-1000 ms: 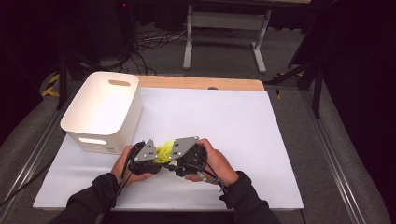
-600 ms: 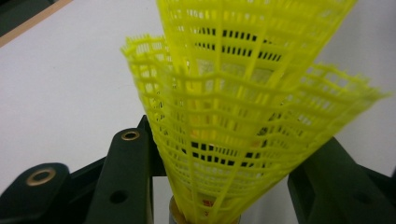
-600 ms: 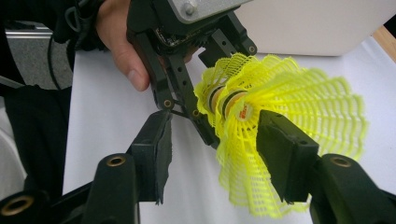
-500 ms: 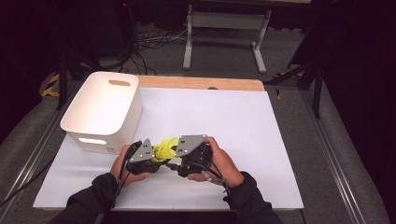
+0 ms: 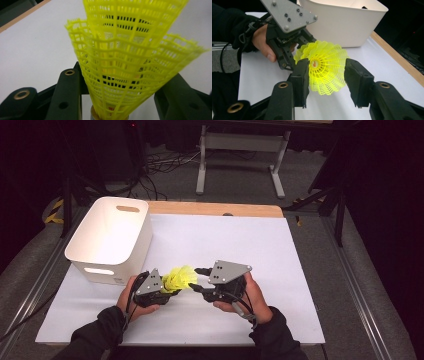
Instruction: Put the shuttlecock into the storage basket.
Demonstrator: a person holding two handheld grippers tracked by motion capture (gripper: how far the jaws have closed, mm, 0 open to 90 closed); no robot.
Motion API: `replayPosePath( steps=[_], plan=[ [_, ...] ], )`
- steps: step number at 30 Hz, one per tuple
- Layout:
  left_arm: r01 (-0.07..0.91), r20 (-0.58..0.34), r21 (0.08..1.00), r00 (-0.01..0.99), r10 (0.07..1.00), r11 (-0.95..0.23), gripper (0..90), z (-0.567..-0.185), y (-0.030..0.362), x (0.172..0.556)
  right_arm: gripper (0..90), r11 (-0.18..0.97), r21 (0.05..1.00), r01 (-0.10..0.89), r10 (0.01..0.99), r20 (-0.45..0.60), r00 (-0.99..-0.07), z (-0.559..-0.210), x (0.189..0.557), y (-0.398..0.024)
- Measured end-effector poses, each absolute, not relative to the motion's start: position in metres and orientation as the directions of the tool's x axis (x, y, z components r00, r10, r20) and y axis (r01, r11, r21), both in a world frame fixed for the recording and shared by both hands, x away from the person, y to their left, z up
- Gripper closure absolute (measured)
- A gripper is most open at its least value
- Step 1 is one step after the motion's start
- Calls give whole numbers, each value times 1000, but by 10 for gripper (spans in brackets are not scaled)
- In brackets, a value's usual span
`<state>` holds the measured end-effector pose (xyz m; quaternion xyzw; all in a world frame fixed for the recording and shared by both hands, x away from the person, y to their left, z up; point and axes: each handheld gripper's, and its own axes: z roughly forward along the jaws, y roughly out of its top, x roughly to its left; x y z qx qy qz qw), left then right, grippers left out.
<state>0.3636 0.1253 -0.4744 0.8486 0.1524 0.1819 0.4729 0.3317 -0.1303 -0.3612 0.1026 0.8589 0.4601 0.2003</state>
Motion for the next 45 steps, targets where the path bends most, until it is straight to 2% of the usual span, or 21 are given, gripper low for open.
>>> replayPosePath(
  steps=[1,6,12,16,17,18,21,27,32,45],
  plan=[
    [84,169,857,886,432,-508,562,-474,125,363,580,546,838,-9,375,-254,-892,-360,332,-132],
    [87,163,863,885,437,-498,563,-473,128,363,593,530,848,-8,417,-269,-868,-360,332,-138],
    [79,171,864,883,438,-497,563,-473,130,361,561,517,856,-1,460,-279,-843,-364,332,-149],
    [88,160,871,880,448,-483,564,-473,132,360,496,511,859,-16,485,-304,-820,-369,332,-157],
    [79,169,869,880,444,-488,563,-472,134,359,440,521,853,-38,515,-349,-783,-372,331,-161],
    [86,162,872,878,450,-481,563,-471,134,358,428,526,850,-39,522,-358,-774,-373,332,-163],
    [79,168,875,875,453,-478,562,-470,138,357,326,516,856,-23,555,-355,-752,-380,333,-170],
    [79,164,885,869,467,-458,563,-468,144,355,207,482,876,4,608,-331,-722,-393,332,-184],
    [77,162,892,864,476,-445,563,-465,149,355,155,465,885,37,648,-311,-695,-407,331,-200],
    [63,170,902,856,487,-427,563,-457,155,352,128,468,882,62,690,-321,-649,-435,324,-229]
  ],
)
